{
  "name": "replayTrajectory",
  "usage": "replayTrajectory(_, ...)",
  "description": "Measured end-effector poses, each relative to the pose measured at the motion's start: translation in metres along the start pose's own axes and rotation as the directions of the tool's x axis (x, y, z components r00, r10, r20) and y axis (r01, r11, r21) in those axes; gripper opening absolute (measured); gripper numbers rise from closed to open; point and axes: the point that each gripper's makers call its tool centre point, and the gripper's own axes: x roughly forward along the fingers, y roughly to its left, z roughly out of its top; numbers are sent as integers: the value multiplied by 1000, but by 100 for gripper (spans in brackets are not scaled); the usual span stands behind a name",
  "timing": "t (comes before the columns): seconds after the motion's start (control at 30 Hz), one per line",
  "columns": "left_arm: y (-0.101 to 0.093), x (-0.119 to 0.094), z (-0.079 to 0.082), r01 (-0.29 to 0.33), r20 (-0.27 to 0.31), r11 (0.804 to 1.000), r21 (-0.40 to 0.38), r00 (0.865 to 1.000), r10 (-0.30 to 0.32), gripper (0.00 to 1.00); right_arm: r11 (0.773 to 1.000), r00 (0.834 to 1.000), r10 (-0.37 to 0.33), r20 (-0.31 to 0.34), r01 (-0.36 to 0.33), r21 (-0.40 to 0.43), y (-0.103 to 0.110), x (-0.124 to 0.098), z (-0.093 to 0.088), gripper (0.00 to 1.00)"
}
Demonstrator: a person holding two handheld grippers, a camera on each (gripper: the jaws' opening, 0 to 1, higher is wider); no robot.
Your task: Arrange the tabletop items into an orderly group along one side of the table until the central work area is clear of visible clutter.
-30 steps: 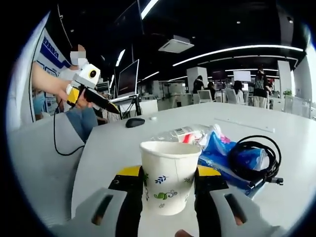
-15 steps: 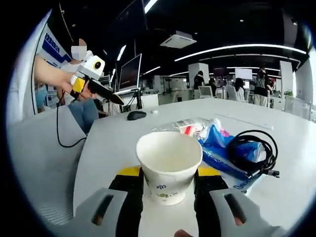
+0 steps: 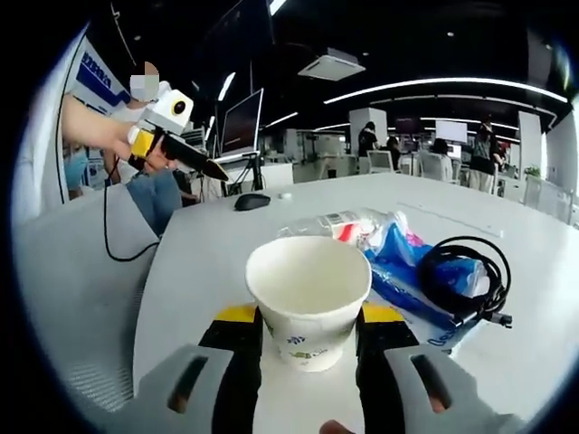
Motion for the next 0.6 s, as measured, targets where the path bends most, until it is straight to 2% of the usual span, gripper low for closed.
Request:
replayTrajectory(0.27, -1, -1, 0, 3, 1, 1000, 1, 1000, -3, 93, 1000, 1000, -8, -10, 8, 20, -2, -2, -2, 39)
replayTrajectory(0.33, -1, 0, -1, 4, 0, 1000, 1, 1000, -4, 93, 999, 1000, -13, 6, 13, 53, -2, -5, 1, 41)
replayTrajectory(0.43, -3, 1, -1, 9, 1, 1000, 2, 1000, -9, 93, 998, 1000, -14, 11, 14, 56, -1, -7, 4, 45)
replayTrajectory(0.57, -5, 3, 1, 14, 2, 1000, 9, 1000, -14, 94, 997, 1000, -10, -7, 10, 70, 0, -11, 4, 57)
replayTrajectory(0.6, -5, 4, 2, 17, 4, 1000, 8, 1000, -17, 94, 993, 999, -19, -38, 23, 112, -2, -13, 0, 66)
